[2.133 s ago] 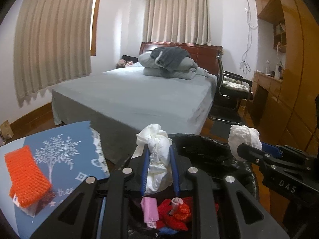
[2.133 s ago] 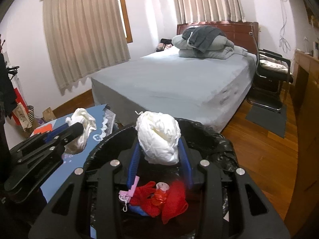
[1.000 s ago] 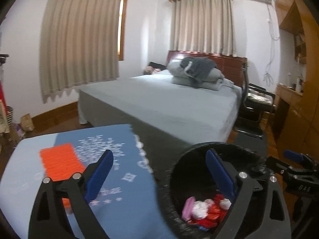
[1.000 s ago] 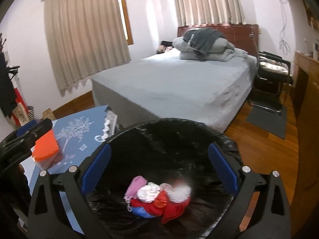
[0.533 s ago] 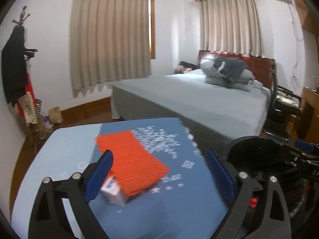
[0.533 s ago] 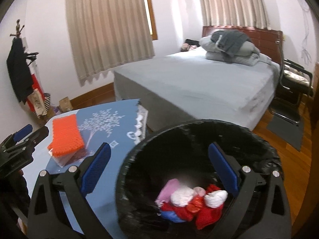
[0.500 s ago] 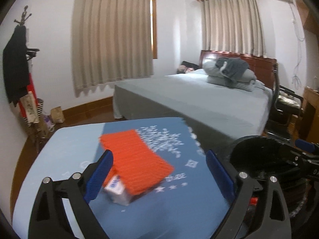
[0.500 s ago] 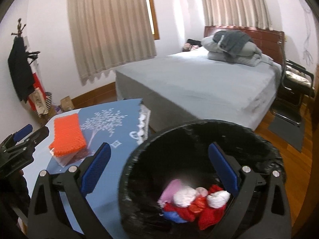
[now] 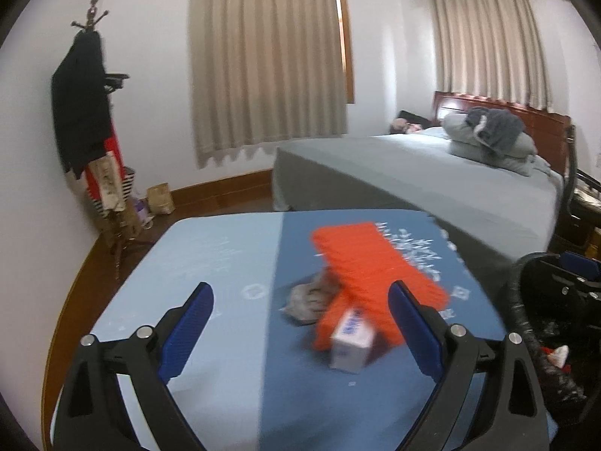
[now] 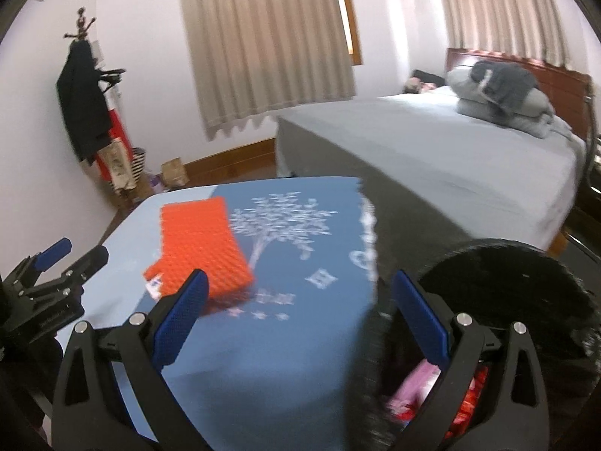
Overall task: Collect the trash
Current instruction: 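Move both open grippers back over the table items, then grasp the orange foam mesh sleeve with the right gripper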
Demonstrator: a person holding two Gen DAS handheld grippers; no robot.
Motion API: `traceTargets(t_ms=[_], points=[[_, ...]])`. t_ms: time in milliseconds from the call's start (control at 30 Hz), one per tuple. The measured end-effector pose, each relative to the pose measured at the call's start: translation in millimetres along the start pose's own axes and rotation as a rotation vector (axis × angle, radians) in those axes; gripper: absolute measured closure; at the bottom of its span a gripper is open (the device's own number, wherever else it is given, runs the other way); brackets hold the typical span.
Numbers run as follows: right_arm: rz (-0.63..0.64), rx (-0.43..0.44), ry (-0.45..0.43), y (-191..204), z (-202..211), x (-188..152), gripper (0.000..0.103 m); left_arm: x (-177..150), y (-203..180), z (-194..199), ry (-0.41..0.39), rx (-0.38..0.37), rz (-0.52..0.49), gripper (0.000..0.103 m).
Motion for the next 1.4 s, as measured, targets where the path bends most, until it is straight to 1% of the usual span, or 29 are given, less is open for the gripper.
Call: traceTargets(t_ms=[233,467,600,667,733,767,800,900,933,967,1033,1067,1100,1133,1167,1400], points=[[0.042,0.080,0.057,39,-49,3,0.008,-9,31,-13,0.026,0.052,0.027,0.011],[0.067,0.107,0.125,60,-89,-7,0.008,-15,49,-27,0.045,0.082,0.054,0.011],[0.071,0.116,0.146,66,-102,-11,0.008,-24,52,-37,0.058,0.094,0.064,0.011],[0.077,0.121,0.156,69,-107,-12,0.012,-30,52,-44,0.065,0.103,0.069,0.011],[0.080,0.132,0.174,72,-111,-15,0.025,-35,52,-50,0.075,0.107,0.066,0.011],[0.079,0.137,0.185,72,-113,-17,0.028,-37,52,-53,0.079,0.109,0.066,0.011],[0.078,0.147,0.194,73,-115,-19,0.032,-40,51,-55,0.085,0.109,0.066,0.011],[0.083,0.176,0.195,79,-116,-20,0.043,-46,50,-60,0.100,0.108,0.061,0.011],[0.086,0.186,0.197,81,-116,-21,0.050,-46,50,-60,0.101,0.108,0.059,0.011],[0.086,0.202,0.201,83,-116,-20,0.054,-45,49,-60,0.101,0.107,0.058,0.011],[0.079,0.229,0.207,85,-117,-20,0.066,-45,50,-59,0.094,0.102,0.060,0.011],[0.072,0.246,0.209,86,-117,-20,0.068,-44,50,-58,0.092,0.100,0.060,0.011],[0.065,0.257,0.209,86,-116,-19,0.072,-44,49,-58,0.091,0.100,0.059,0.011],[0.062,0.264,0.208,86,-116,-18,0.082,-43,48,-58,0.090,0.097,0.059,0.011],[0.055,0.278,0.213,86,-115,-18,0.088,-42,48,-58,0.090,0.095,0.059,0.011],[0.035,0.262,0.193,73,-102,-15,0.090,-38,34,-51,0.076,0.053,0.054,0.011]])
Point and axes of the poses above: each gripper's, at about its wrist camera, not at the fingertips, and z roughly against the way its jaws point, y to its left, x to its top, the point moved 5 cm from there along -z, roughly the way its jaws point, and after that the axes turned 13 degrees about x, right-handed, at the moved point
